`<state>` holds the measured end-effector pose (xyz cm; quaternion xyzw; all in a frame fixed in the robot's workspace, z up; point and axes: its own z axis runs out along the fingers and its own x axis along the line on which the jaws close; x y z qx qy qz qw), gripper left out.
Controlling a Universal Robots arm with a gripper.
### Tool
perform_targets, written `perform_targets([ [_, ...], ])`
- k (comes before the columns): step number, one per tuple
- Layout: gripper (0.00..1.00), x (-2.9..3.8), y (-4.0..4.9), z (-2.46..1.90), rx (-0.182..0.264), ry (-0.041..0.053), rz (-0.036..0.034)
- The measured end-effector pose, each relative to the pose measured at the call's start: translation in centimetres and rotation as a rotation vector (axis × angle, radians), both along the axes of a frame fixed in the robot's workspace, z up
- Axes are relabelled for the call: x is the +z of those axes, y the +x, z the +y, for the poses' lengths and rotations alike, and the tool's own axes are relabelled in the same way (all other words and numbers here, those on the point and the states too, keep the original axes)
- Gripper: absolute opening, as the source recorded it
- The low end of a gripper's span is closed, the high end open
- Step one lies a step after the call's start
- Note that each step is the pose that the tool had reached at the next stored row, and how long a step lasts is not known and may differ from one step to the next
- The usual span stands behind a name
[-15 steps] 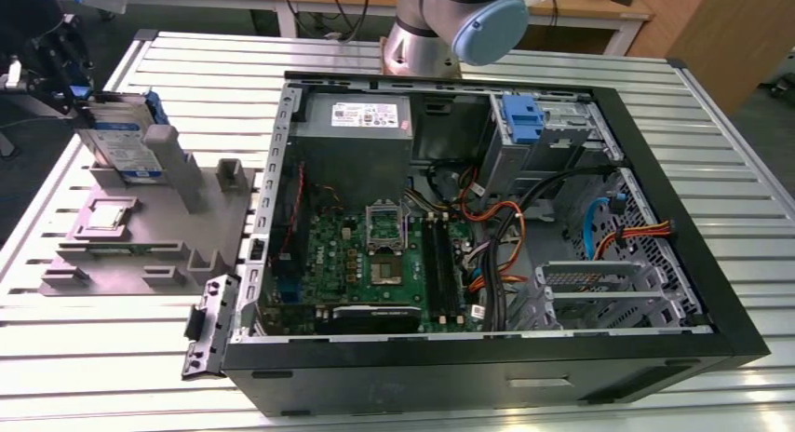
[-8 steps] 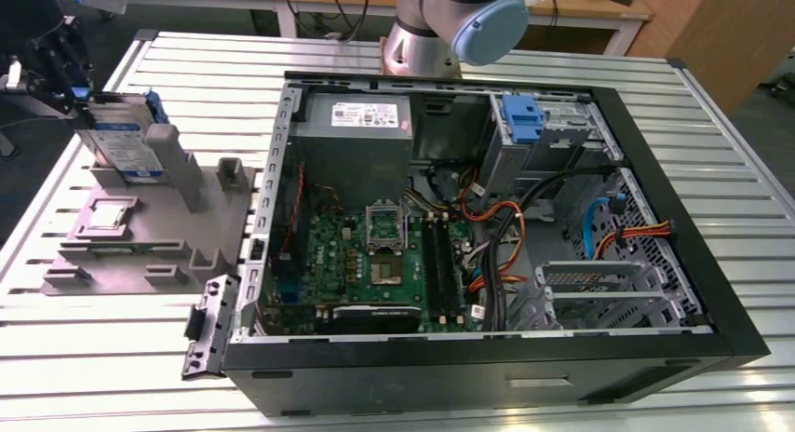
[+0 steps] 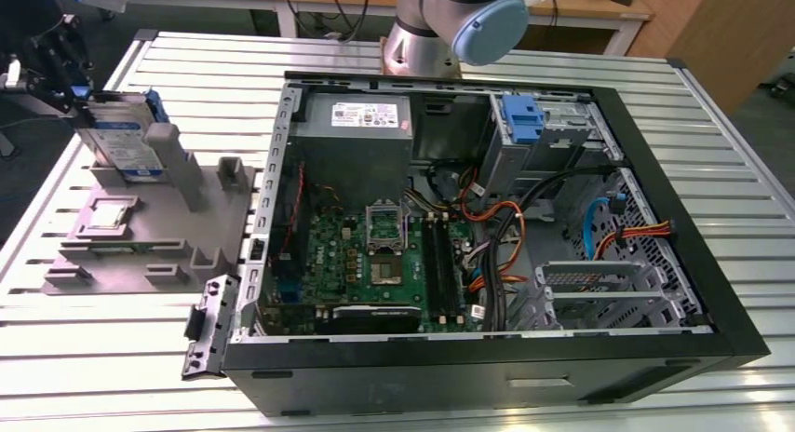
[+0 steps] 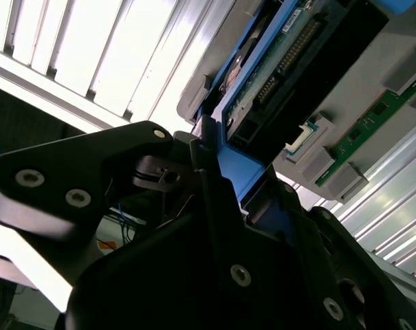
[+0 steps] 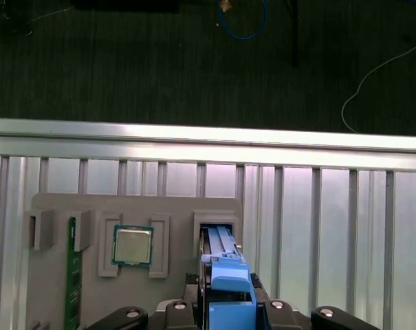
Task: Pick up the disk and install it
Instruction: 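Pick up the disk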
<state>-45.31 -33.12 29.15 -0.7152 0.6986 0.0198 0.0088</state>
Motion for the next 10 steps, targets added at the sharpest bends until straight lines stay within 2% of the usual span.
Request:
perform_targets([
  [6, 0.37, 0.08, 0.00, 0.00, 0.000, -0.0004, 0.0003],
  [10, 0.37, -0.14, -0.01, 0.00, -0.008, -0.0005, 0.0006],
])
